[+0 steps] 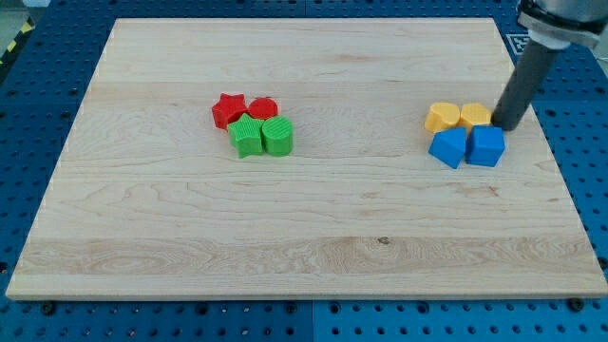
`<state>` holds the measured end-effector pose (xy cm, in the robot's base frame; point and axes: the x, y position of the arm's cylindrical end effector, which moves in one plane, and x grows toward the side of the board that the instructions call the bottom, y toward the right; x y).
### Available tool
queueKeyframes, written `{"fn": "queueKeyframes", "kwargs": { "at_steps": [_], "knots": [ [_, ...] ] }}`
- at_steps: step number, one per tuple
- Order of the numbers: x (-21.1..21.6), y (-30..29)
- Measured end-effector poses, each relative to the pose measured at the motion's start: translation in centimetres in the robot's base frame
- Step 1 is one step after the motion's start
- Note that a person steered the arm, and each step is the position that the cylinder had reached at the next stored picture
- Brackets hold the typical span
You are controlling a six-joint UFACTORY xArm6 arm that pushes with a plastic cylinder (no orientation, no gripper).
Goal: Separate the blue triangle from the blue cube
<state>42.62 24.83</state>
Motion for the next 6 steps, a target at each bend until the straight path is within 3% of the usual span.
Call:
{"fn": "queueKeyframes", "kwargs": {
  "at_steps": [1, 6],
  "knots": [
    [1.8, -1.6],
    [1.3, -10.4]
  ]
}}
